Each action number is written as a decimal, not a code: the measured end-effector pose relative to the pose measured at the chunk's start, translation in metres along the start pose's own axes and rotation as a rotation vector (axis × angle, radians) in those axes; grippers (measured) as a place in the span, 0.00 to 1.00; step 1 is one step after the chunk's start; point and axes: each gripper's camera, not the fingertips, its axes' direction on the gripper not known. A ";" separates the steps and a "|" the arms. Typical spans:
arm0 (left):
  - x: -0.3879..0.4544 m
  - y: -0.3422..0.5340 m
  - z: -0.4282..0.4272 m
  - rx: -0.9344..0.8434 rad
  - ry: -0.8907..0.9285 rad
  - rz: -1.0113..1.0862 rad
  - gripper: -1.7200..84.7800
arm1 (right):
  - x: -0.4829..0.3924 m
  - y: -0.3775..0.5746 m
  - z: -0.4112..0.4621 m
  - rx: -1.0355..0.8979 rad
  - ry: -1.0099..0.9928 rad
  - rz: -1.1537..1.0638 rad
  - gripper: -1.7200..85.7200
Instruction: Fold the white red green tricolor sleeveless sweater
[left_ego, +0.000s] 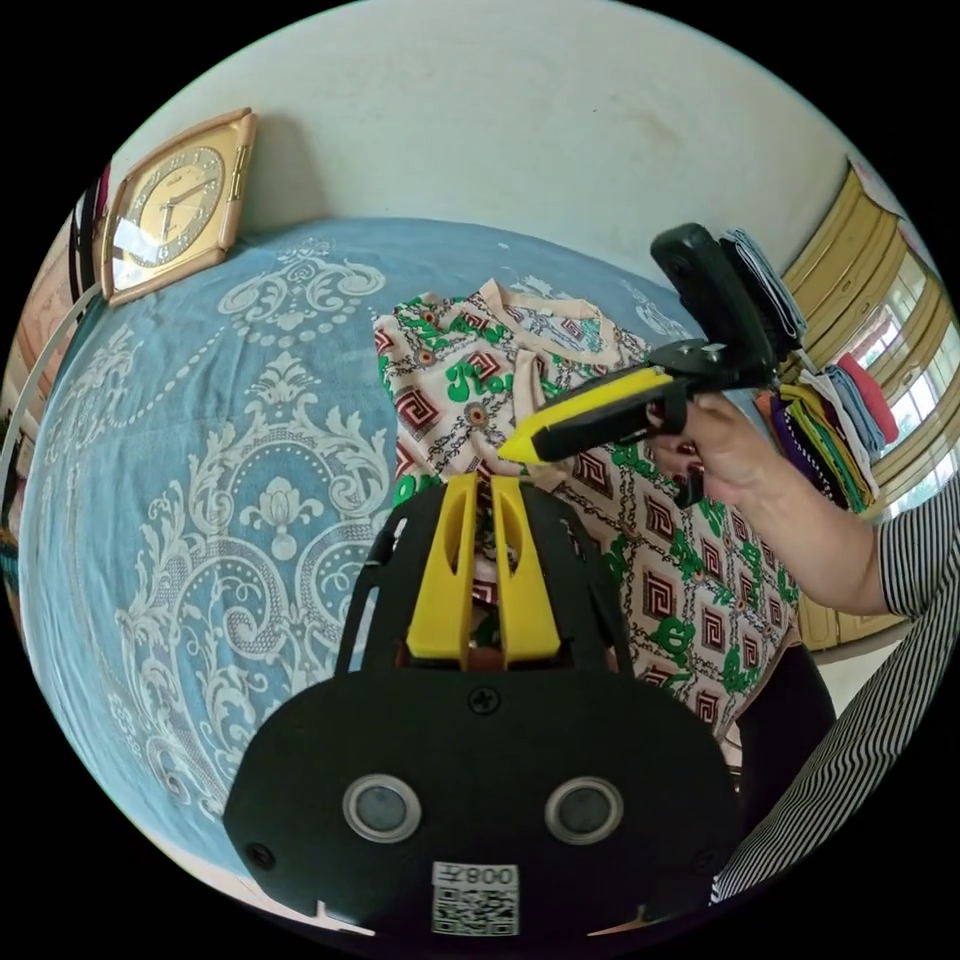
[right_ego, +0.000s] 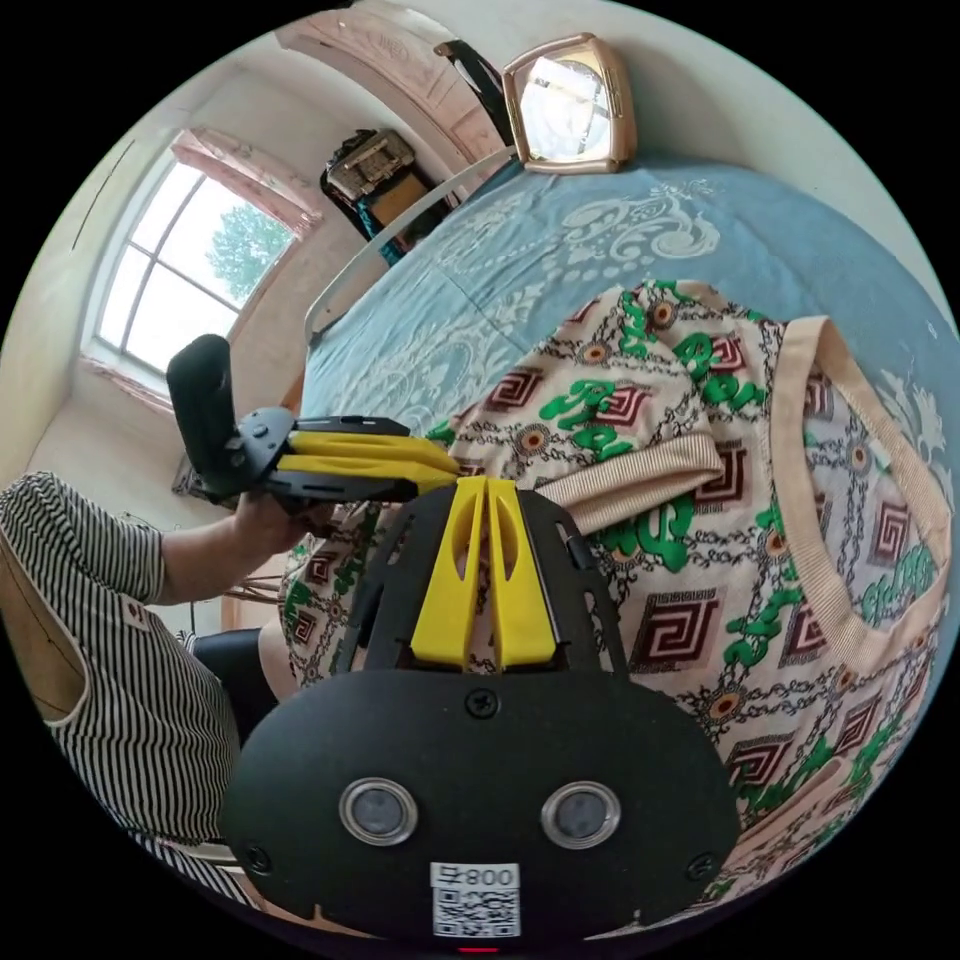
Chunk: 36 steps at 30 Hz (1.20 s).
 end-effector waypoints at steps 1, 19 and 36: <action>0.000 0.001 0.001 -0.005 0.007 -0.005 0.04 | 0.000 0.008 0.001 0.018 -0.016 0.009 0.02; 0.052 0.095 -0.074 -0.061 0.031 -0.051 0.03 | -0.105 0.262 -0.095 0.046 0.221 0.321 0.02; 0.091 0.151 -0.005 -0.299 -0.083 -0.056 0.02 | -0.180 0.438 -0.019 -0.128 0.570 0.456 0.02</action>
